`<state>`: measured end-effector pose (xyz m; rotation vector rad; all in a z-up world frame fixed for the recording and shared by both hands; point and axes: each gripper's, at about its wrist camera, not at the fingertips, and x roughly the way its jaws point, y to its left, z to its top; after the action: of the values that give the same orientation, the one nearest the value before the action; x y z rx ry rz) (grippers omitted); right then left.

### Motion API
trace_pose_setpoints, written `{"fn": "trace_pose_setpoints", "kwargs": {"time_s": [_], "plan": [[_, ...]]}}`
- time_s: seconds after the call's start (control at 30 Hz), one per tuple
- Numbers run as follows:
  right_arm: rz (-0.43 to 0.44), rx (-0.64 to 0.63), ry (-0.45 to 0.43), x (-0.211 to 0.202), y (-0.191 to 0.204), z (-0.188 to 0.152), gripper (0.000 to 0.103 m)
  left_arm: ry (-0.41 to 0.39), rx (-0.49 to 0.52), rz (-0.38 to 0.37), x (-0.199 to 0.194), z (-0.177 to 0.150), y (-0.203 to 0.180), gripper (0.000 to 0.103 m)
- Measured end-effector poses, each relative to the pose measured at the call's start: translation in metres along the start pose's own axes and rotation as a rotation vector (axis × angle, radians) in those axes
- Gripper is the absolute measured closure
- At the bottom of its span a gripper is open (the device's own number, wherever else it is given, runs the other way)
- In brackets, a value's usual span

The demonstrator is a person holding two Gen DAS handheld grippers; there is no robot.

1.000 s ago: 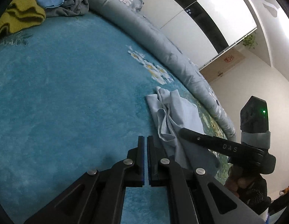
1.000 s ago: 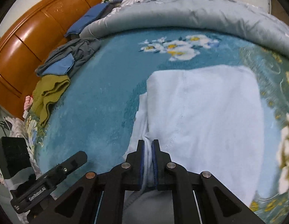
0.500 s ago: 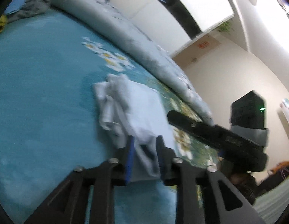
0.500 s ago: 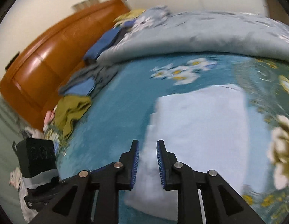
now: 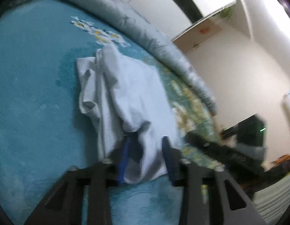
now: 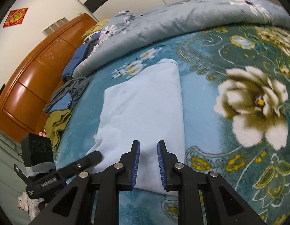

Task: Fold clothes

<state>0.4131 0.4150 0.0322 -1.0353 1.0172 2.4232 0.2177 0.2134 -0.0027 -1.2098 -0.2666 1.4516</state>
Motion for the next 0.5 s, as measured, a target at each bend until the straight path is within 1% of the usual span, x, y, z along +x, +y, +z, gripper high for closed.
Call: {"fn": "trace_pose_setpoints", "kwargs": {"time_s": [0.07, 0.17, 0.23, 0.27, 0.37, 0.5], "plan": [[0.008, 0.009, -0.002, 0.001, -0.002, -0.001, 0.081, -0.022, 0.011, -0.016, -0.004, 0.0, -0.002, 0.099], [0.013, 0.013, -0.004, 0.002, -0.004, -0.001, 0.081, -0.072, 0.007, -0.046, -0.016, -0.002, -0.005, 0.1], [0.021, 0.016, -0.009, 0.0, -0.005, -0.003, 0.081, -0.097, 0.009, -0.045, -0.024, -0.004, -0.004, 0.1], [0.025, 0.015, -0.01, 0.0, -0.006, -0.004, 0.081, -0.1, 0.013, -0.028, -0.026, -0.006, -0.001, 0.1], [0.022, 0.005, 0.0, 0.002, -0.009, -0.009, 0.081, -0.058, -0.017, 0.044, -0.014, -0.014, 0.019, 0.1], [0.03, 0.013, 0.018, 0.008, -0.016, -0.013, 0.081, -0.036, -0.029, 0.041, -0.009, -0.017, 0.025, 0.099]]}}
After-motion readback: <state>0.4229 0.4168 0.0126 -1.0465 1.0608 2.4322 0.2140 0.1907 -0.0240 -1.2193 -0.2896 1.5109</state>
